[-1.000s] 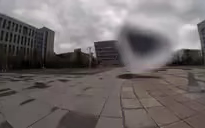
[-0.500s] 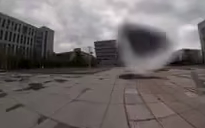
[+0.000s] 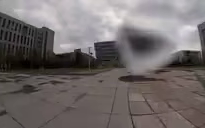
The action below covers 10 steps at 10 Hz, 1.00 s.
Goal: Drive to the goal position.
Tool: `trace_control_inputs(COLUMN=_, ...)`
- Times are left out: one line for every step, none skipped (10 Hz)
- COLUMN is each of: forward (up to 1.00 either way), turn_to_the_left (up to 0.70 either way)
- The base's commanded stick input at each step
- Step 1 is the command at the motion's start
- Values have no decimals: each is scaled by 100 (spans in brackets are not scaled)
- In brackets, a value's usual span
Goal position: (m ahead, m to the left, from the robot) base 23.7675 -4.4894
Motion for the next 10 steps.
trace_control_inputs(forward=70, turn_to_the_left=0)
trace_control_inputs(forward=70, turn_to_the_left=0)
trace_control_inputs(forward=70, turn_to_the_left=0)
trace_control_inputs(forward=70, turn_to_the_left=0)
trace_control_inputs(forward=70, turn_to_the_left=0)
trace_control_inputs(forward=70, turn_to_the_left=0)
trace_control_inputs(forward=70, turn_to_the_left=0)
trace_control_inputs(forward=70, turn_to_the_left=0)
trace_control_inputs(forward=70, turn_to_the_left=0)
trace_control_inputs(forward=70, turn_to_the_left=0)
